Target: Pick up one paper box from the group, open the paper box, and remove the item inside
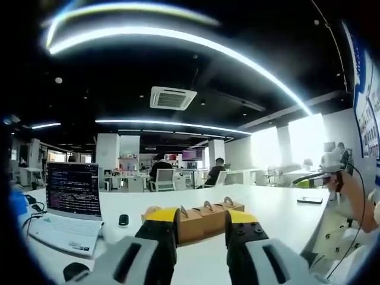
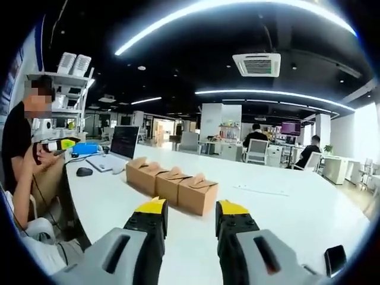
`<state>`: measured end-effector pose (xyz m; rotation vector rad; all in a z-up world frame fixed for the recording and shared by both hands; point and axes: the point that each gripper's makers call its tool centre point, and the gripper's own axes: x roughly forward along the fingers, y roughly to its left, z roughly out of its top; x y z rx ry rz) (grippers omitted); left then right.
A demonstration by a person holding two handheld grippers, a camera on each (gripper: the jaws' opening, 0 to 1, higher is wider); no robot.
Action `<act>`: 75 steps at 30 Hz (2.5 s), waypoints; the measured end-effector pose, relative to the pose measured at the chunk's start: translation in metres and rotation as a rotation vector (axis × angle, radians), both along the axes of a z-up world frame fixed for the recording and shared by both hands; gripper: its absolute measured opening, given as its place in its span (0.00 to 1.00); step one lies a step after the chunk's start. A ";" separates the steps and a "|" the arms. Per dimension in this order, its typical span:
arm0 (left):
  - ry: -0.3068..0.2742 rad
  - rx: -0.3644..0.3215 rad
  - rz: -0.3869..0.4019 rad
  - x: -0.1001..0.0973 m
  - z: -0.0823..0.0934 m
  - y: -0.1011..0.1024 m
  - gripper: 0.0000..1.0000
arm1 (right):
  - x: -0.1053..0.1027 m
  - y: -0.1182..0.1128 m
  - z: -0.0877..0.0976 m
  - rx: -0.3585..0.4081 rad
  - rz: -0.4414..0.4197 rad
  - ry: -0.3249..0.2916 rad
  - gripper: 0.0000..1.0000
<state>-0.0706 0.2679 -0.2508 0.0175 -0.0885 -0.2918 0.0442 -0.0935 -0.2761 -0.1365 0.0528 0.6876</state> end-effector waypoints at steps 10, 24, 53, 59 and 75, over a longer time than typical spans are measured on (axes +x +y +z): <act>-0.003 -0.010 -0.015 -0.001 0.001 -0.001 0.32 | 0.020 0.016 0.008 -0.013 0.015 0.015 0.33; 0.000 -0.017 -0.006 0.000 -0.001 0.005 0.32 | 0.053 0.056 0.008 -0.048 0.064 0.077 0.31; -0.010 -0.032 -0.012 0.000 0.001 0.008 0.32 | 0.127 0.132 -0.022 -0.139 0.053 0.204 0.30; -0.024 -0.027 -0.025 -0.004 0.007 0.004 0.32 | 0.152 0.139 -0.034 -0.148 0.005 0.233 0.30; -0.056 0.018 -0.052 -0.015 0.016 -0.011 0.32 | 0.190 0.141 -0.057 -0.224 -0.115 0.272 0.27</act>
